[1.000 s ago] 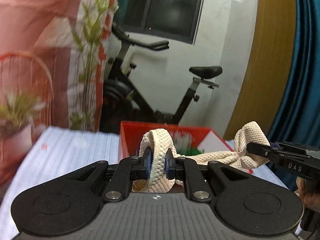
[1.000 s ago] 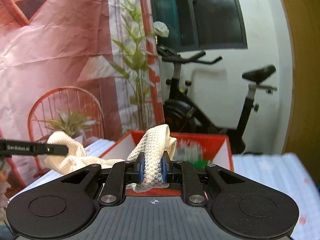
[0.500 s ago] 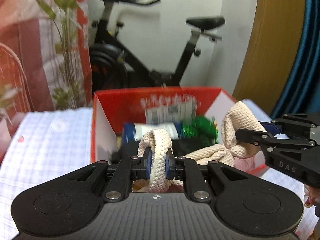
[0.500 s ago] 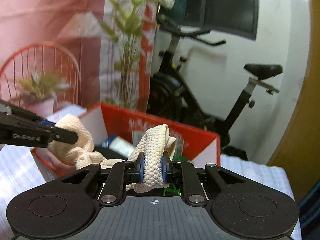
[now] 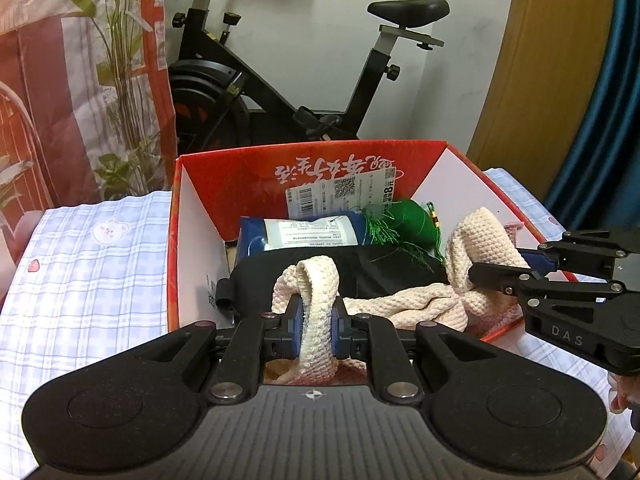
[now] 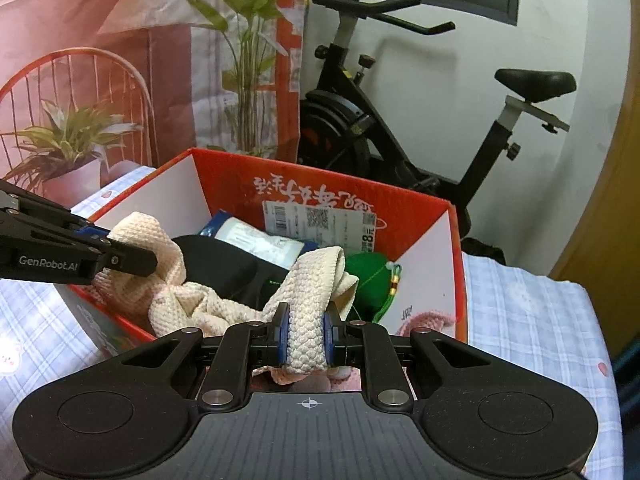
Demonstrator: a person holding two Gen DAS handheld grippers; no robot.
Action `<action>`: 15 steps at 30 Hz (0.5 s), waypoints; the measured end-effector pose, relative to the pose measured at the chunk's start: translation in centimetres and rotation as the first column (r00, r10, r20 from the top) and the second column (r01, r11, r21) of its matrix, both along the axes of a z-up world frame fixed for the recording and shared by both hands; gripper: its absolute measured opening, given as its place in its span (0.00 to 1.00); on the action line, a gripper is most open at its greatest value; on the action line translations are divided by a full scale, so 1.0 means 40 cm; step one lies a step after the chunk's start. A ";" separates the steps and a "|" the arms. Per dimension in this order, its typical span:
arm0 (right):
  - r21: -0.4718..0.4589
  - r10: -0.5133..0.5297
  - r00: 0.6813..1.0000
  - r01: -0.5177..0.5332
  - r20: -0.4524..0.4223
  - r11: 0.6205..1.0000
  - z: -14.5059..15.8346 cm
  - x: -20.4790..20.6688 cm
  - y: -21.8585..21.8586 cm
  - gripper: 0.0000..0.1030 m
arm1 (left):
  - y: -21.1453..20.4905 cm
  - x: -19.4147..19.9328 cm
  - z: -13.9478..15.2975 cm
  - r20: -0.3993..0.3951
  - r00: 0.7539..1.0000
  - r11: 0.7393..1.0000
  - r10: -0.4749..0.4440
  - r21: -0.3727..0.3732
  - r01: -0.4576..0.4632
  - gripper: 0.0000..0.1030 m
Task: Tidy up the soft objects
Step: 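Open both tools to drop the cream towel into the box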
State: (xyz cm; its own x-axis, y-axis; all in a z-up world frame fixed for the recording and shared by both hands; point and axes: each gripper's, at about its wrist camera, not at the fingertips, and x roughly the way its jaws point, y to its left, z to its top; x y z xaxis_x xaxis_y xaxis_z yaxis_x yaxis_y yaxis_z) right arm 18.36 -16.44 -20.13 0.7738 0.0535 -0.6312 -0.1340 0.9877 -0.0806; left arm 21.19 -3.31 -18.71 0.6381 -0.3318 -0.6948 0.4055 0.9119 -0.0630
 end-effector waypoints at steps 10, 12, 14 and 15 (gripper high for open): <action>-0.021 -0.029 0.998 0.030 0.054 0.999 0.035 -0.022 -0.017 0.34 | 0.012 -0.033 0.055 0.083 0.997 0.999 -0.002 -0.043 0.006 0.68; -0.014 -0.030 0.997 0.031 0.070 0.999 0.046 -0.031 -0.019 0.52 | 0.014 -0.043 0.066 0.096 0.995 0.999 -0.002 -0.051 0.007 0.83; -0.010 -0.029 0.995 0.030 0.091 1.000 0.057 -0.045 -0.019 0.65 | 0.017 -0.058 0.078 0.113 0.994 0.998 0.000 -0.058 0.007 0.93; -0.009 -0.028 0.994 0.029 0.101 1.000 0.062 -0.053 -0.017 0.73 | 0.019 -0.066 0.082 0.121 0.993 0.998 -0.002 -0.061 0.009 0.95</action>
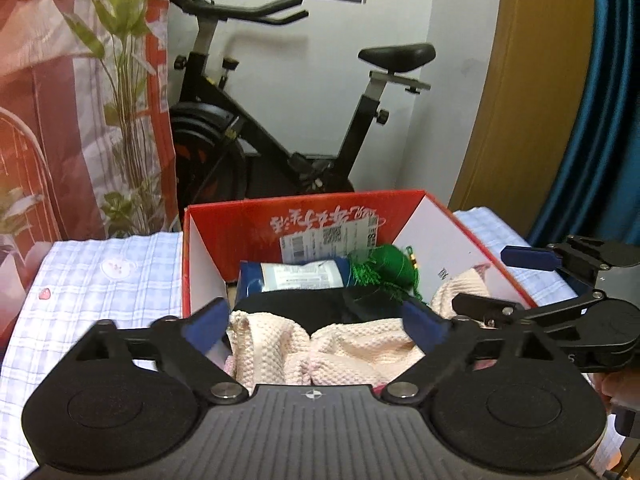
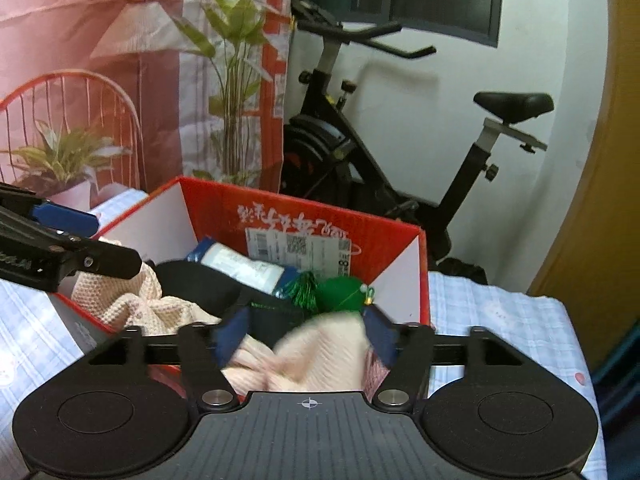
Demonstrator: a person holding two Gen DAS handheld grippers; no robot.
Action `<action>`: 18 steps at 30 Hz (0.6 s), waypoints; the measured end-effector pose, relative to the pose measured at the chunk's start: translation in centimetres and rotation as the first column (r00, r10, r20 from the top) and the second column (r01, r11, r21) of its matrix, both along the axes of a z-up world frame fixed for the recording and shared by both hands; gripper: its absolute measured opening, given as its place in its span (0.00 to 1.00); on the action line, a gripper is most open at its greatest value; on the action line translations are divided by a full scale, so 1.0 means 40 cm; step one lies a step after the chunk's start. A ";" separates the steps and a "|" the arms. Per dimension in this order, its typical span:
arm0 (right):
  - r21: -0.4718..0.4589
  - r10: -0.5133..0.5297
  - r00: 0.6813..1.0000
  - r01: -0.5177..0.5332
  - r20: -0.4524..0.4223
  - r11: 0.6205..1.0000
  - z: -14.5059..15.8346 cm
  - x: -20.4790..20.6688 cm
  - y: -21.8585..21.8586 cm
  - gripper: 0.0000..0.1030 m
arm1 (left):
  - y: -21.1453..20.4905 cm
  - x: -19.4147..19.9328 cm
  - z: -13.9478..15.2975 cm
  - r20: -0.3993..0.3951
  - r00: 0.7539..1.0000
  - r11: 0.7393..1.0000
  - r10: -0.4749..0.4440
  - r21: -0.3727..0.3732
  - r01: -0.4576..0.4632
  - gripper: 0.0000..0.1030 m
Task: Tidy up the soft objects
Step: 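Open both tools to drop the cream towel into the box, then move both tools down to the clear bag of green cables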
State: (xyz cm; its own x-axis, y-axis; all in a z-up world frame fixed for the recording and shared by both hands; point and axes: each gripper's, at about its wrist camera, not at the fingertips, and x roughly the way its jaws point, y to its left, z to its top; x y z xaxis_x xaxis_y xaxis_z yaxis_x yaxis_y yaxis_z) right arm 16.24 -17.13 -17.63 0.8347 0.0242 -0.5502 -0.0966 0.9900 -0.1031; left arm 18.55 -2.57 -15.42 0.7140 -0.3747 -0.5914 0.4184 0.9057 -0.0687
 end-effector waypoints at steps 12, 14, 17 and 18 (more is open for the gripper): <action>0.092 -0.036 0.997 0.029 0.070 0.995 0.030 -0.091 -0.006 1.00 | 0.049 -0.102 0.012 0.027 0.998 0.998 0.049 -0.028 -0.049 0.99; 0.103 -0.041 0.996 0.033 0.081 0.994 0.030 -0.107 -0.002 1.00 | 0.058 -0.118 0.011 0.029 0.998 0.997 0.064 -0.035 -0.063 1.00; 0.124 -0.041 0.994 0.029 0.097 0.992 0.030 -0.139 0.007 1.00 | 0.071 -0.146 0.007 0.029 0.997 0.996 0.076 -0.039 -0.075 1.00; 0.127 -0.039 0.994 0.026 0.102 0.992 0.029 -0.150 0.010 1.00 | 0.075 -0.156 0.004 0.027 0.996 0.996 0.081 -0.037 -0.080 1.00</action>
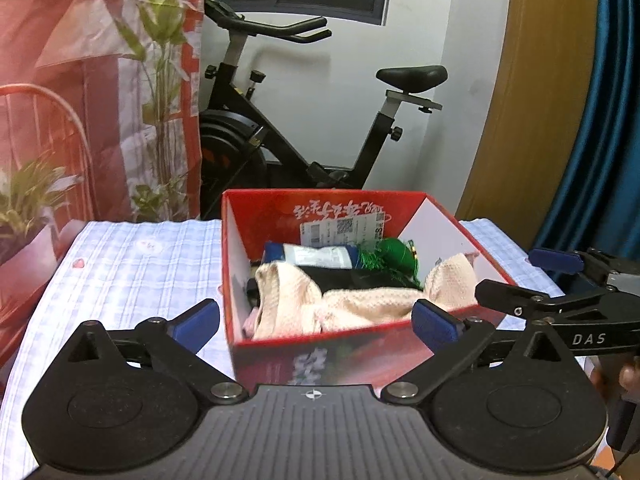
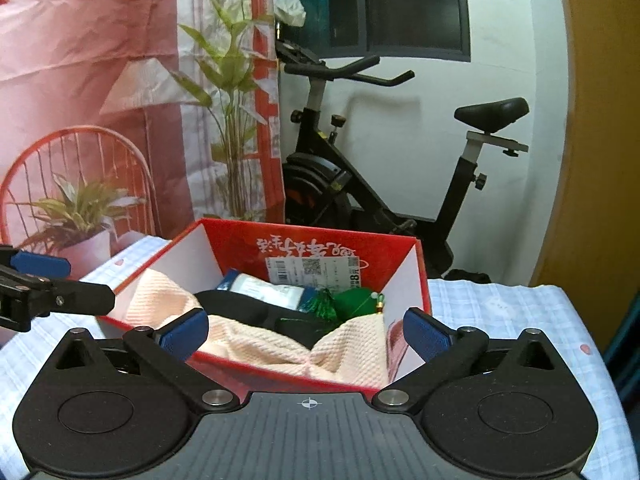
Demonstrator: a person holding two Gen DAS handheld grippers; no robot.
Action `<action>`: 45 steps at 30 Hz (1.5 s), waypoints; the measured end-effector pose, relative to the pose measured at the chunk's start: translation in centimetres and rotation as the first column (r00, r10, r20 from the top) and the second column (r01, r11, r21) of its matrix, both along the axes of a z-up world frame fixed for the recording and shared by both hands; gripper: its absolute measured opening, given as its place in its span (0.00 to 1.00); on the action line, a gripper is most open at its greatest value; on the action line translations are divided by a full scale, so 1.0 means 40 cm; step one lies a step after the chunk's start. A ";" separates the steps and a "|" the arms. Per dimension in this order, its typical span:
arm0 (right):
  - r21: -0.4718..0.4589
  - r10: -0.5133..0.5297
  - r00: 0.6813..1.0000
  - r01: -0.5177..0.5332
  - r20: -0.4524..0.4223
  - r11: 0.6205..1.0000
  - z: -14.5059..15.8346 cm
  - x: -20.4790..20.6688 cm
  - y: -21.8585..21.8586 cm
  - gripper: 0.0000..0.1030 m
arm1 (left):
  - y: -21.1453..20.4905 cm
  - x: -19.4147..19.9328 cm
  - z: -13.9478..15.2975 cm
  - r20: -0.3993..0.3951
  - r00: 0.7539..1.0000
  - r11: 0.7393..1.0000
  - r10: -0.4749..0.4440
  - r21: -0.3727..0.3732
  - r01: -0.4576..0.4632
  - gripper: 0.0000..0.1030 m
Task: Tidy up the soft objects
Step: 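Move both tools down to the clear bag of green cables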
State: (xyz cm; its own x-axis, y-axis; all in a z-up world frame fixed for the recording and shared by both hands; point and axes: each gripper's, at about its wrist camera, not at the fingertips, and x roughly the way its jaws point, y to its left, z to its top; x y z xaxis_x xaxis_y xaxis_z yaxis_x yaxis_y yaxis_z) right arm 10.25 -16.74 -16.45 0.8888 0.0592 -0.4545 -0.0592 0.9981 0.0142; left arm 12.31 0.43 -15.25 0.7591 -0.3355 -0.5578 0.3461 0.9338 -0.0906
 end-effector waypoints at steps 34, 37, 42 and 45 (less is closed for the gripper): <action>0.175 -0.010 0.994 0.030 -0.113 0.984 -0.245 -0.305 0.088 1.00 | 0.065 -0.217 -0.234 -0.128 0.990 0.998 0.051 -0.042 -0.057 1.00; 0.146 -0.014 0.992 0.031 -0.122 0.989 -0.265 -0.320 0.095 0.99 | 0.063 -0.221 -0.258 -0.155 0.986 0.998 0.054 -0.022 -0.058 1.00; 0.099 -0.042 0.989 0.056 -0.141 0.993 -0.293 -0.342 0.097 1.00 | 0.063 -0.223 -0.283 -0.188 0.980 0.997 0.068 -0.007 -0.071 1.00; 0.128 -0.046 0.987 0.067 -0.156 0.990 -0.310 -0.351 0.080 1.00 | 0.066 -0.220 -0.294 -0.205 0.975 0.996 0.084 0.005 -0.084 1.00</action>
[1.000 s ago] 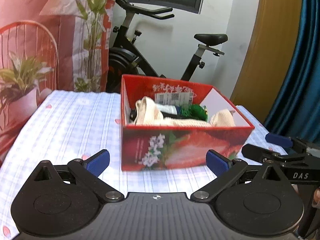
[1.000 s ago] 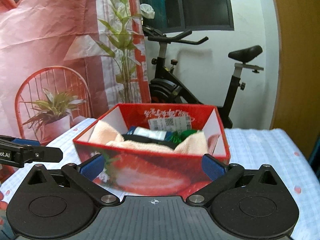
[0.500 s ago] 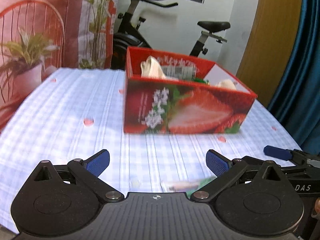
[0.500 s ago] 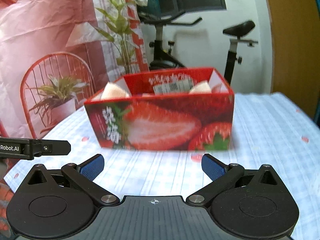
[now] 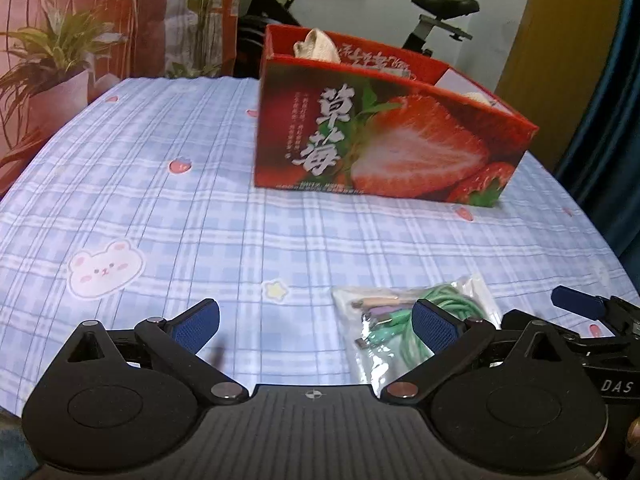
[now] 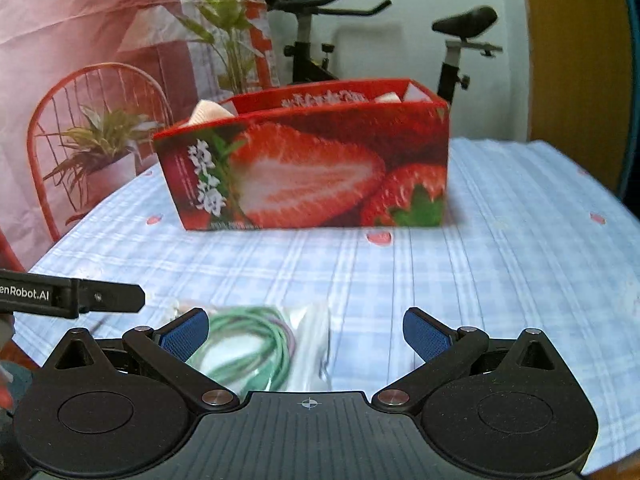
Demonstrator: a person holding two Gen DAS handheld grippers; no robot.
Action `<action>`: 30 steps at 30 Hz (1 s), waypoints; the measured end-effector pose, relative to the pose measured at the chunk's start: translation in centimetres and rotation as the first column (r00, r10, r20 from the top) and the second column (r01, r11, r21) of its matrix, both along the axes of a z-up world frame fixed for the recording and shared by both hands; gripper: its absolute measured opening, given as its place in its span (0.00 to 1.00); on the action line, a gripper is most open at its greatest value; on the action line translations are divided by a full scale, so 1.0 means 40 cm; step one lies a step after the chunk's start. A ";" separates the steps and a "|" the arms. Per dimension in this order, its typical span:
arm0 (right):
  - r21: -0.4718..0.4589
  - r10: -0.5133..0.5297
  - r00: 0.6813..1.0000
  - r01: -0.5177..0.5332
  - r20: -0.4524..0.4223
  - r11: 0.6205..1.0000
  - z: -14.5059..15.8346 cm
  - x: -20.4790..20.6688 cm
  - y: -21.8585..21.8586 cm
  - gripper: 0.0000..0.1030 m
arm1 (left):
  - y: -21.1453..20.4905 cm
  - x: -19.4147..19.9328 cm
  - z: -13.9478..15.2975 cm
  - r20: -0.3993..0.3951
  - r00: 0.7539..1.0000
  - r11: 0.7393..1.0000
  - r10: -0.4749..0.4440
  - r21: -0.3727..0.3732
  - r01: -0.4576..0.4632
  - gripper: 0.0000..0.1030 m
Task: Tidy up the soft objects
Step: 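Move both tools down to the clear bag of green cables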
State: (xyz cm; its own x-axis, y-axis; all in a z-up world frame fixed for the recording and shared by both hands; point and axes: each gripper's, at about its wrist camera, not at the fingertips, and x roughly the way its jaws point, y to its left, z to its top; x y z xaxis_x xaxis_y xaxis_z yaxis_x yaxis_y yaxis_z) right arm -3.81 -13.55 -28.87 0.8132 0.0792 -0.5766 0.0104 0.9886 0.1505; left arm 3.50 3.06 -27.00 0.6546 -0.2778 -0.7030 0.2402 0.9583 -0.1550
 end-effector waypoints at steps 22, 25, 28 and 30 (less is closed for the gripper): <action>-0.029 0.127 0.984 -0.132 -0.121 0.991 -0.038 -0.002 0.040 0.52 | -0.001 -0.012 -0.033 -0.083 0.993 0.994 -0.085 -0.068 0.080 0.58; -0.025 0.134 0.984 -0.137 -0.119 0.990 -0.036 0.001 0.042 0.46 | -0.005 -0.012 -0.038 -0.095 0.989 0.990 -0.111 -0.102 0.101 0.54; -0.022 0.131 0.984 -0.135 -0.117 0.991 -0.038 0.010 0.041 0.45 | -0.016 -0.009 -0.046 -0.109 0.984 0.983 -0.139 -0.134 0.124 0.54; -0.027 0.132 0.985 -0.136 -0.114 0.990 -0.039 0.016 0.044 0.44 | -0.019 -0.006 -0.049 -0.114 0.982 0.979 -0.148 -0.154 0.130 0.53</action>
